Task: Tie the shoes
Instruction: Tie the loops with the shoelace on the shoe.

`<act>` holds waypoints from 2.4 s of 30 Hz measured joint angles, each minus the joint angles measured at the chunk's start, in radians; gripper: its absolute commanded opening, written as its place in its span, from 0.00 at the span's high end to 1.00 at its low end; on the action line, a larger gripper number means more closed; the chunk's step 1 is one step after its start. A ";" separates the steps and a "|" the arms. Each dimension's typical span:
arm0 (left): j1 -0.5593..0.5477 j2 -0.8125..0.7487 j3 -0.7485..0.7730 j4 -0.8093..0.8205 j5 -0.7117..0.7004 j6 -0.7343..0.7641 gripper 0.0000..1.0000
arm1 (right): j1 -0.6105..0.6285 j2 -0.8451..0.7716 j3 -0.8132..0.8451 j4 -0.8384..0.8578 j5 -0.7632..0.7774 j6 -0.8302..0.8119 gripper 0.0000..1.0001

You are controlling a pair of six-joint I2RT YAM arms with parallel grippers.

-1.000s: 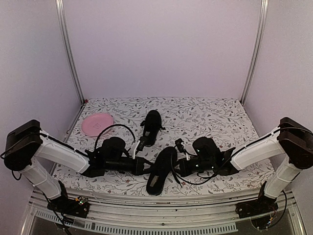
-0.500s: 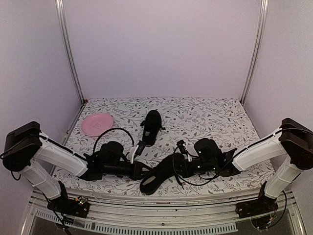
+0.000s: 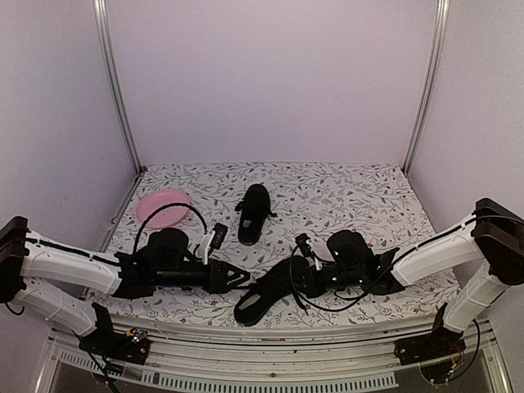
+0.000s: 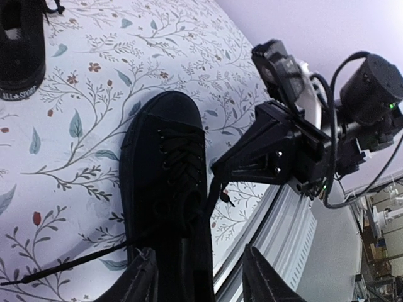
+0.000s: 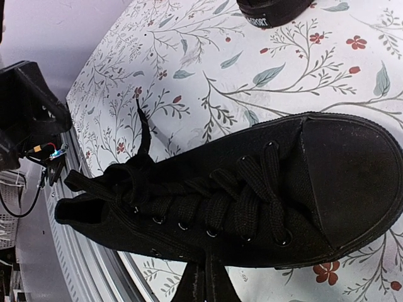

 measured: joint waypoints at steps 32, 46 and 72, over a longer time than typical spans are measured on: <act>0.055 0.330 0.235 -0.139 0.220 0.026 0.83 | 0.007 0.020 -0.001 0.013 0.005 0.050 0.98; 0.020 0.374 0.157 0.076 0.256 -0.111 0.92 | 0.007 0.096 0.027 0.041 0.071 0.105 0.98; 0.040 0.317 0.120 0.105 0.163 -0.169 0.72 | -0.014 0.112 0.047 0.056 0.055 0.035 0.98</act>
